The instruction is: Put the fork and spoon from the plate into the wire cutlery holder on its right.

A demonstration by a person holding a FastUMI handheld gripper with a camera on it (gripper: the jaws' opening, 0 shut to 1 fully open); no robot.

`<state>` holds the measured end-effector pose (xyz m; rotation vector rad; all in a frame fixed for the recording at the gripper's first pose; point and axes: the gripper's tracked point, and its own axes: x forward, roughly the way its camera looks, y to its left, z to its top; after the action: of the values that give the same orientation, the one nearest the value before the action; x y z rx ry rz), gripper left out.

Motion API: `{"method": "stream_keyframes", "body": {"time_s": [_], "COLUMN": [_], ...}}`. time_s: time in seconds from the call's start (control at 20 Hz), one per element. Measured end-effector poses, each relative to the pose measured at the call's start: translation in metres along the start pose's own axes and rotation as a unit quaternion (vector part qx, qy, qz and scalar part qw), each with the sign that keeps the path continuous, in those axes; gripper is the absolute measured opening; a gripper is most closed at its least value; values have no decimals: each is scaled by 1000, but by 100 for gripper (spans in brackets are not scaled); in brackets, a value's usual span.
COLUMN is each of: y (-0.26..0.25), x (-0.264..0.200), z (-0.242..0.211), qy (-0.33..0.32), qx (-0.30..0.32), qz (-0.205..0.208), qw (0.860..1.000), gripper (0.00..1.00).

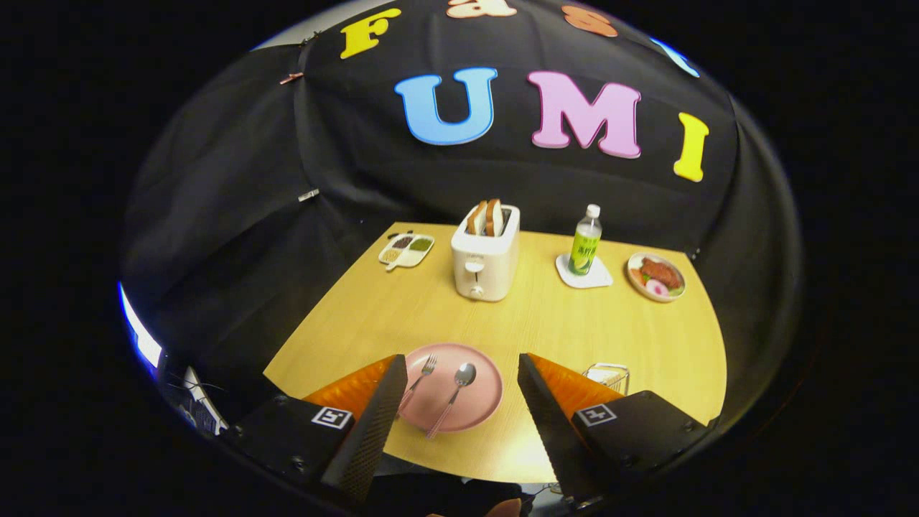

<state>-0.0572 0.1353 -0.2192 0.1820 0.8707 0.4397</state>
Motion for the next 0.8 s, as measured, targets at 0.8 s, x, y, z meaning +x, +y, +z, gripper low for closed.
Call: {"method": "stream_keyframes", "body": {"time_s": [0.8], "y": [20], "x": [129], "z": [-166], "qy": [261], "qx": [28], "qz": [-11], "qw": [965], "gripper": [59]}}
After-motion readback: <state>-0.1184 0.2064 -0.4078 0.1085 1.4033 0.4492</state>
